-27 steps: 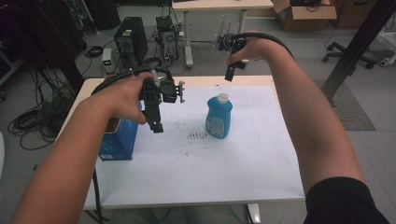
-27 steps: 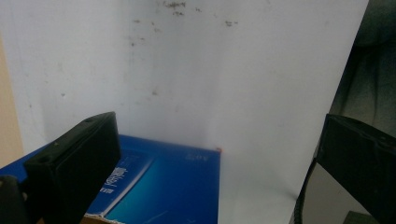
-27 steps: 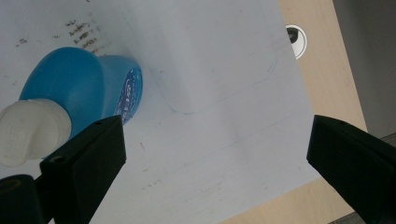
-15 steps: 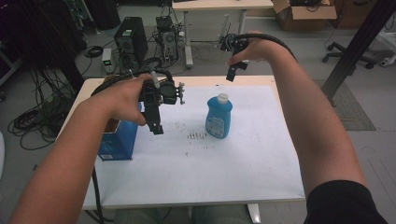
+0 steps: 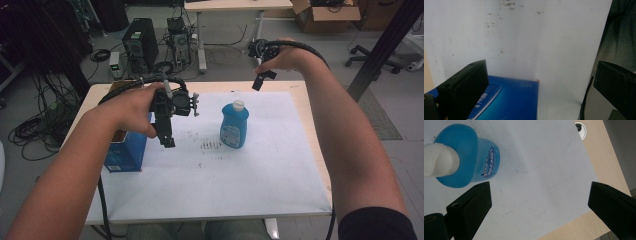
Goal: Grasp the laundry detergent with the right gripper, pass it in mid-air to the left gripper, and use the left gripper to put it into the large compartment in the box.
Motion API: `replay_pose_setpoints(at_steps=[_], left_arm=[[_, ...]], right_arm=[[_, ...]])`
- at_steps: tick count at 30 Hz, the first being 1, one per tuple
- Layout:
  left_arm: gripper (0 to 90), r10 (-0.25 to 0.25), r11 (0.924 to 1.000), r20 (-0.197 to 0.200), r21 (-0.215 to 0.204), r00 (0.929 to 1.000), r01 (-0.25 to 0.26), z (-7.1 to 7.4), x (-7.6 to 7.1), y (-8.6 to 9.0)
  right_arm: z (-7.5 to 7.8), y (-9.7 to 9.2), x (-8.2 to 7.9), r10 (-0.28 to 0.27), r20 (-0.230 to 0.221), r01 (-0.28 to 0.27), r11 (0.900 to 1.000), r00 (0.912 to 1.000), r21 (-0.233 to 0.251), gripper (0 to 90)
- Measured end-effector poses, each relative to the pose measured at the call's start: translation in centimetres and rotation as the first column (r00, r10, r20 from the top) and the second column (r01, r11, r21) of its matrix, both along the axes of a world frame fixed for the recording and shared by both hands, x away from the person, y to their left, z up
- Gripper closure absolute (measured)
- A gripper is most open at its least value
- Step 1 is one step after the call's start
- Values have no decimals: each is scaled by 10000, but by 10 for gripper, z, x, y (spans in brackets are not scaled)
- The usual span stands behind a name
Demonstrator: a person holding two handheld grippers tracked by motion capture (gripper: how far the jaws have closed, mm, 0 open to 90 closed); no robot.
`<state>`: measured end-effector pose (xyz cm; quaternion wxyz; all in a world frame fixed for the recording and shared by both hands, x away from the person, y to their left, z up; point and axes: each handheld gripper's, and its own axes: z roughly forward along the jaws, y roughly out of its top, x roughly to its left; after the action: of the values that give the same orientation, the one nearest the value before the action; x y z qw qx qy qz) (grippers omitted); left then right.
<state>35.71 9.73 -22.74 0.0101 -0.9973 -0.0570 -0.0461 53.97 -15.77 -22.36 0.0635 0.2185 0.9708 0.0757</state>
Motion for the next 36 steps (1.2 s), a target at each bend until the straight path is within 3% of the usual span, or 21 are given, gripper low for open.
replay_pose_setpoints(at_steps=[8, 20, 36], left_arm=[[2, -198, 9998, 59, -1, 9998, 198, 0, -9, -6], [2, -307, 9995, 62, -71, 9995, 308, -7, -20, -9], [2, -234, 9997, 9, -30, 9997, 234, -18, -30, -6]], right_arm=[[-1, -11, -14, -6, 129, 4, 9999, 9999, 109, 54], [-17, -36, -40, -194, 30, 192, 9979, 9998, 620, 54], [-36, -48, -59, -103, -79, 109, 9971, 9999, 747, 54]])
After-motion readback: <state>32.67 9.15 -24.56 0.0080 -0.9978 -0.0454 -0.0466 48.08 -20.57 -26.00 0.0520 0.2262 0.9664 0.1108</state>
